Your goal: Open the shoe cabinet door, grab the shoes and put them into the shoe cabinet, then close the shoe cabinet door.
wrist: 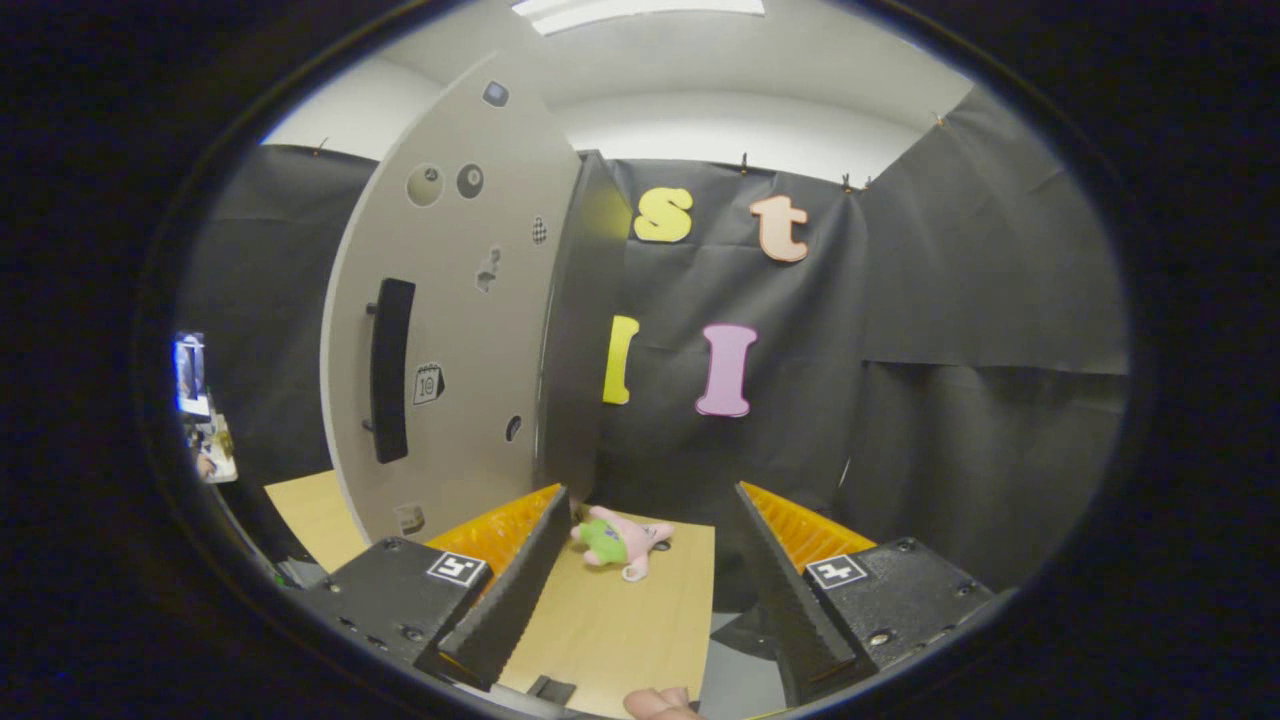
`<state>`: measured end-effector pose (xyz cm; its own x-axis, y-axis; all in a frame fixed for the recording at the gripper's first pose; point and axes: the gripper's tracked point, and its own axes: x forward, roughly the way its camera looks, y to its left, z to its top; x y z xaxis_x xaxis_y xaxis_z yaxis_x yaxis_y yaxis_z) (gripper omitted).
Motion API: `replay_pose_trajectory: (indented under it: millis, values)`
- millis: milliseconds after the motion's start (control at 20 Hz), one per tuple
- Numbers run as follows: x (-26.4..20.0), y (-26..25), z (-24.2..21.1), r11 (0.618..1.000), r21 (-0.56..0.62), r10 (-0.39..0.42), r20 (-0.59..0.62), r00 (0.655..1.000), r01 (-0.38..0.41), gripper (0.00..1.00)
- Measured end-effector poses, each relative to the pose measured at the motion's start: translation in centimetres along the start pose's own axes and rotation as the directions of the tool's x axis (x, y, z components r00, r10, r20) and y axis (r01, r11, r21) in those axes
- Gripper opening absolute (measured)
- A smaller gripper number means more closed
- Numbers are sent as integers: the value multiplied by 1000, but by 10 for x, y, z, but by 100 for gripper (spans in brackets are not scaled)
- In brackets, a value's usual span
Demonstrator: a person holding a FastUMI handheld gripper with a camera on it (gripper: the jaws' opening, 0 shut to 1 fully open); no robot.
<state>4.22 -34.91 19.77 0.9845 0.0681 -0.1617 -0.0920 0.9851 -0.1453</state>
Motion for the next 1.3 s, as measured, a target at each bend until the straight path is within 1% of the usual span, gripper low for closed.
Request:
replay_pose_trajectory:
  millis: [200,350,550,650,700,750,800,1150,1300]
  values:
    - [23,27,0,999,25,38,-10,999,-38,100]
    - [33,62,9,996,14,86,-8,996,-86,100]
    - [33,111,22,989,7,146,1,989,-146,100]
    - [30,141,16,984,23,180,-30,983,-179,100]
    - [28,144,17,988,19,153,-32,988,-152,97]
    - [26,148,21,990,22,140,-35,990,-139,94]
    - [25,153,20,991,24,132,-40,990,-131,93]
    - [29,199,25,990,23,137,-45,990,-136,93]
    - [32,218,30,994,13,109,-10,994,-109,93]
